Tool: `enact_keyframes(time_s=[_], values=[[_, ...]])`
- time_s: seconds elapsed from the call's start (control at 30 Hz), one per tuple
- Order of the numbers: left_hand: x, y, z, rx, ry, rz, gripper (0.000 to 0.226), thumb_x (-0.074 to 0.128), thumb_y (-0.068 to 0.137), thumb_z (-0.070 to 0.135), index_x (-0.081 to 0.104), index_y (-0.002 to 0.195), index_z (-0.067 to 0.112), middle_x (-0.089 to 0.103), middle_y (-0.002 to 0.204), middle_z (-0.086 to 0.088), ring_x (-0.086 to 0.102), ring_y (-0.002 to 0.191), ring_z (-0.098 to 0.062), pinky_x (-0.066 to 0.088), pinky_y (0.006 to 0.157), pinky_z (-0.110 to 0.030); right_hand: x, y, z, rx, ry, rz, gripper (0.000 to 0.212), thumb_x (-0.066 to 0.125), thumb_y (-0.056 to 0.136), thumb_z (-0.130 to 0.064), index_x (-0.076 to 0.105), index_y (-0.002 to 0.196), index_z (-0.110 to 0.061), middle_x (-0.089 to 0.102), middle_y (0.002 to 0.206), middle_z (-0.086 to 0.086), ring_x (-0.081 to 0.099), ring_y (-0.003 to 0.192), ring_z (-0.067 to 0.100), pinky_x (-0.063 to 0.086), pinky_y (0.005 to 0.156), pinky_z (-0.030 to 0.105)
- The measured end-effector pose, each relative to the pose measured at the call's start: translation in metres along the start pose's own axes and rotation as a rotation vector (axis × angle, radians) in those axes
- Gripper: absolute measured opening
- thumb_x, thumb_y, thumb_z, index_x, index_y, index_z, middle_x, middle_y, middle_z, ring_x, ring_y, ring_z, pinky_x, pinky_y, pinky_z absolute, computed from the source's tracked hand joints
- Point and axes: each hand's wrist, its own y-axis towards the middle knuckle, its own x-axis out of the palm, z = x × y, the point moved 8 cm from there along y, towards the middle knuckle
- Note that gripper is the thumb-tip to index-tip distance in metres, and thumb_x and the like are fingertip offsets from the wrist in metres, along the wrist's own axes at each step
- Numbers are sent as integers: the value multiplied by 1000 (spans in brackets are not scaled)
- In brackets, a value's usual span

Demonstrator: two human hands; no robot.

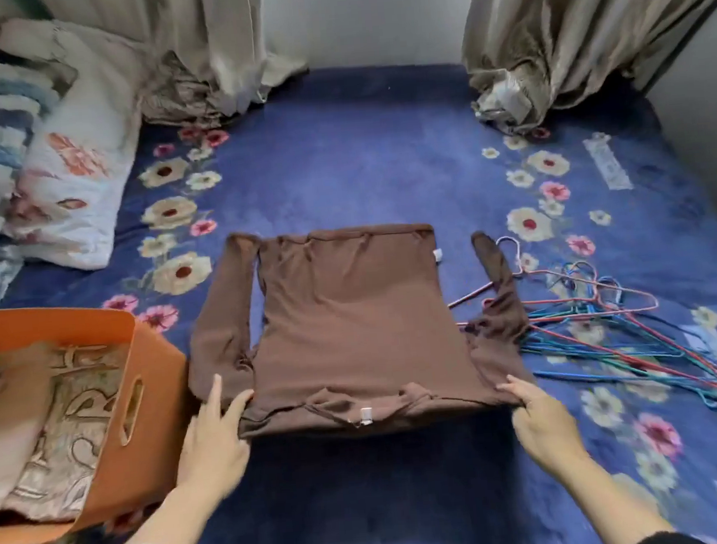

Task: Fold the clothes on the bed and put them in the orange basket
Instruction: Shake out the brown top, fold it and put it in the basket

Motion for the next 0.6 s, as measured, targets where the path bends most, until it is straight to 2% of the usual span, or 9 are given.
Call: enact_keyframes(time_s=[0.1,0.17,0.23,0.3,0.37,0.43,0.5,0.57,0.6], values=[[72,-20,-18,-35,169,-214,57,42,98,35,23,151,31,-12,160,-16,-9,148,-34,13,119,-42,75,-17,38,-26,-405,-233,49,38,97,-17,42,144,-30,23,159,3,14,148,25,24,117,35],[105,-30,-27,-111,230,-319,67,45,95,35,14,153,26,-14,159,-20,-14,147,-35,11,119,-42,102,-25,51,28,-550,-320,48,37,97,-23,39,145,-31,18,160,2,10,149,25,26,114,37],[117,-36,-18,-135,187,-252,81,57,87,29,13,153,18,-6,159,-22,-4,147,-36,16,117,-44,119,-31,44,15,-480,-241,49,44,90,-19,48,138,-22,32,154,6,24,143,26,34,107,41],[116,-34,8,-17,78,-62,95,74,62,15,32,147,9,23,153,-24,20,142,-36,34,107,-52,130,-29,23,-98,-334,-103,47,50,74,-15,62,119,-11,55,132,10,45,124,27,45,90,45],[127,-26,35,173,47,25,99,73,45,17,41,139,8,45,142,-18,32,133,-29,42,98,-54,145,-23,-2,-212,-222,-73,53,51,67,-17,61,118,-10,58,124,6,49,116,25,44,88,42],[141,-19,51,263,72,37,96,64,46,25,41,139,11,56,128,-8,38,124,-22,38,100,-58,163,-17,-20,-217,-134,-137,63,55,76,-20,43,137,-13,46,135,-1,40,127,22,34,98,36],[146,-13,59,253,47,40,89,61,51,27,45,137,10,59,98,-1,51,103,-20,31,104,-59,178,-10,-22,-116,-50,-177,68,60,80,-21,33,141,-15,46,130,-3,40,125,21,29,98,33],[148,-7,57,197,-22,-45,79,63,63,21,41,139,14,54,77,5,55,91,-21,23,109,-44,182,-7,-17,-6,63,-170,46,61,77,-14,45,120,-17,58,99,-6,51,99,25,30,87,31],[150,-7,54,182,-73,-116,75,63,68,18,38,139,18,56,75,5,55,91,-22,24,105,-34,181,-9,-13,2,98,-150,32,59,75,-9,49,104,-19,57,80,-9,50,81,24,30,81,32]])
